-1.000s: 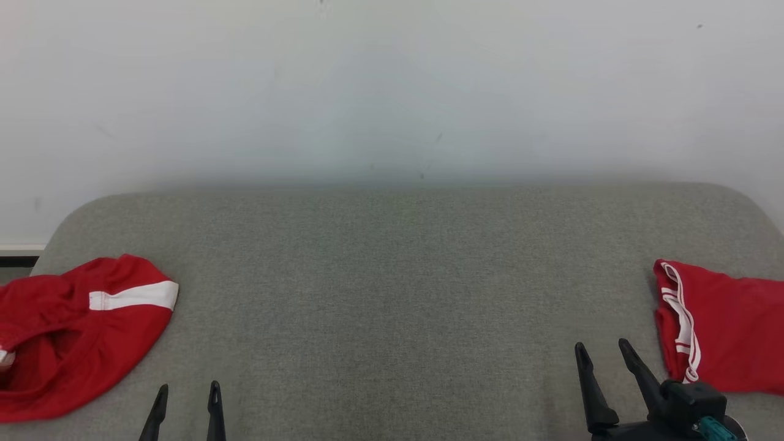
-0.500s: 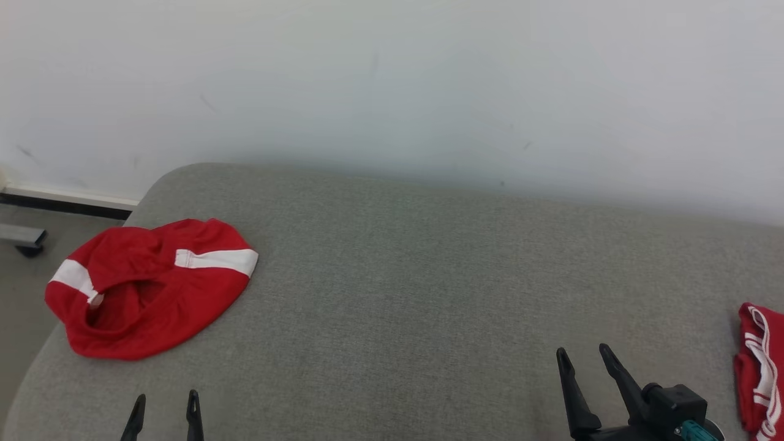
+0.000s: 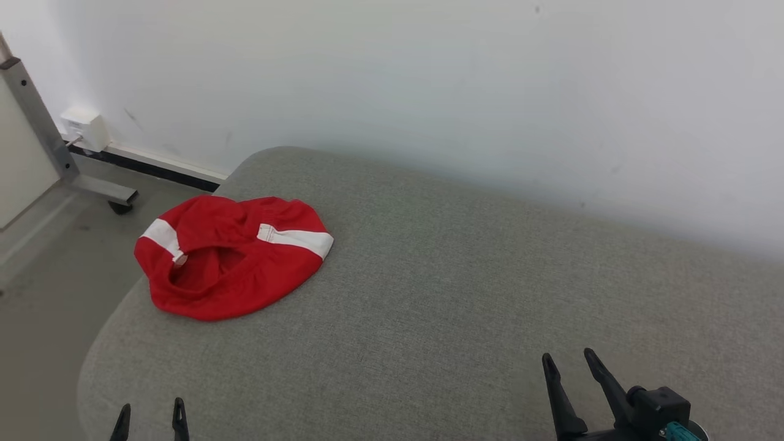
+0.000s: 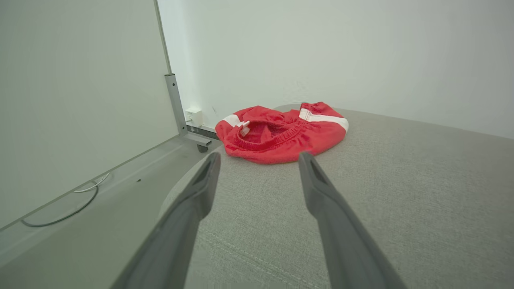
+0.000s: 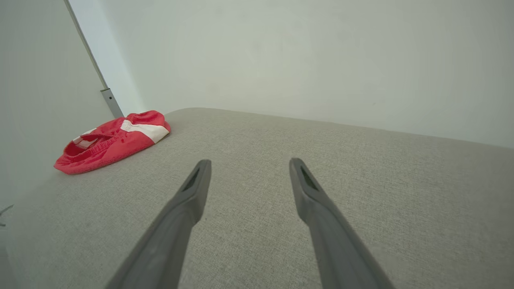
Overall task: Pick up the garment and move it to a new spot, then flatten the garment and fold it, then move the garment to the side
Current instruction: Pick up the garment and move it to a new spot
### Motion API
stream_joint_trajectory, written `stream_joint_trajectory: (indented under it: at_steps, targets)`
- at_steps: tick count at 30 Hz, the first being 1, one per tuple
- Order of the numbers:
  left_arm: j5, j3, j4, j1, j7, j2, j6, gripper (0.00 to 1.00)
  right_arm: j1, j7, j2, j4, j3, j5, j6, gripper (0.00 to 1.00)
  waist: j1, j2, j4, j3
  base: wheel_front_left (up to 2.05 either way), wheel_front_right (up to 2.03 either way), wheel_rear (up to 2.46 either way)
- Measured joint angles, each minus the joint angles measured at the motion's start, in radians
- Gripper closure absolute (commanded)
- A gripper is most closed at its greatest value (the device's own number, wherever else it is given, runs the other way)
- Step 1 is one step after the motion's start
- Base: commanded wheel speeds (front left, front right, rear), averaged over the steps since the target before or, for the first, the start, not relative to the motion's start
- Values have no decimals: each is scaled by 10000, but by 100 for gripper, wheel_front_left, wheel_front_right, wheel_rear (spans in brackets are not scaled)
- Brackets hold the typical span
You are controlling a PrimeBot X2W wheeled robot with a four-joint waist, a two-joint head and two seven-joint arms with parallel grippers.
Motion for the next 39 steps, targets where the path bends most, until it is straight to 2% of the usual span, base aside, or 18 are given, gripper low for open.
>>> stream_joint_trajectory:
  at_steps: [6,11,22,27,32,35,39]
  targets:
    - [0,115,77,40,0,-4,0,0,-125,-15,4,146,144,21,0,0,0,0,439,-22,0,0,0]
    - [0,201,140,89,0,-10,6,0,-129,-40,10,194,192,29,0,0,0,1,548,-55,0,0,0]
    - [-35,314,151,166,0,-48,192,0,-151,38,-84,159,318,113,0,0,0,1,298,45,0,0,0]
    - [-656,512,221,-283,0,-77,159,0,-337,222,-238,-63,393,94,0,0,0,1,47,253,0,0,0]
    - [-1131,694,865,-1726,98,493,-82,0,-740,504,-397,-527,418,-100,0,0,0,2,-234,760,0,0,0]
    - [-1822,980,1333,-2724,652,792,-178,0,-939,685,-447,-884,449,-217,0,0,2,2,-483,1173,0,0,0]
    - [-3041,1467,2023,-4007,1622,1524,-284,0,-1304,892,-575,-1344,474,-318,0,0,1,2,-911,1784,0,0,0]
